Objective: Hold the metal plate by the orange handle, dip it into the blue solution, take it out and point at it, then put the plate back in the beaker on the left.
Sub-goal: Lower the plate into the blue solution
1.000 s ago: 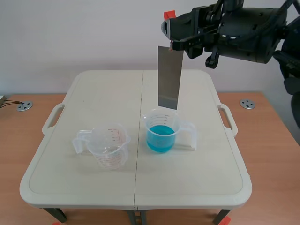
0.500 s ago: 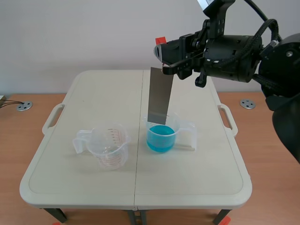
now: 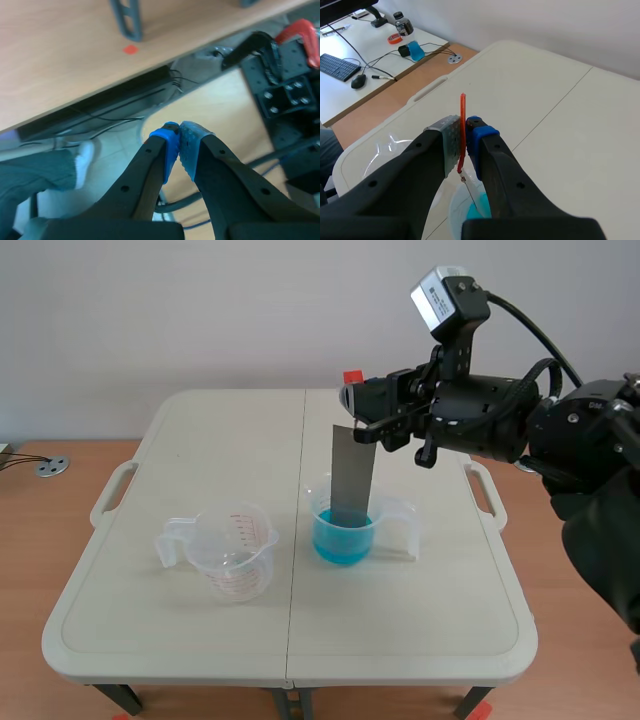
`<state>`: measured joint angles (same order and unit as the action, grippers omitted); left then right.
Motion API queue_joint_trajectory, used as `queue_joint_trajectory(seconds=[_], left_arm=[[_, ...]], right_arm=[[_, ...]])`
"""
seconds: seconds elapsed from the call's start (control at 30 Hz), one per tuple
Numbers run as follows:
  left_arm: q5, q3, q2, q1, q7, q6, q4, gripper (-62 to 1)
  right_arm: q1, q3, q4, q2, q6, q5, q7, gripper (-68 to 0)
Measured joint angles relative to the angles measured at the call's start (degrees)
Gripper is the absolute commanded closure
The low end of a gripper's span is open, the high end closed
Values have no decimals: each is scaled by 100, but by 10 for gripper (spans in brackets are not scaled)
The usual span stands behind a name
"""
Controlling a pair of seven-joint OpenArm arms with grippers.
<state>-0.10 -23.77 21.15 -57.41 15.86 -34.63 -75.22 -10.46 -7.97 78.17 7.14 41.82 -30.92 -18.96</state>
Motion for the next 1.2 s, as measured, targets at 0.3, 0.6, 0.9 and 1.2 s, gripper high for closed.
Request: queue_joint_trajectory(seconds=[0.3, 0.6, 0.9, 1.2], left_arm=[[361, 1172, -4, 13, -13, 776, 0, -27], [476, 1233, -2, 111, -142, 852, 0, -27], [476, 1233, -2, 120, -144, 852, 0, -27], [476, 1233, -2, 120, -144, 852, 0, -27]], right_arm=[[2, 0, -472, 0, 2, 262, 514, -13], [0, -173, -743, -2, 2, 623, 885, -13], [0, -192, -778, -13, 2, 807, 994, -13], [-11, -192, -778, -13, 4, 863, 994, -13]])
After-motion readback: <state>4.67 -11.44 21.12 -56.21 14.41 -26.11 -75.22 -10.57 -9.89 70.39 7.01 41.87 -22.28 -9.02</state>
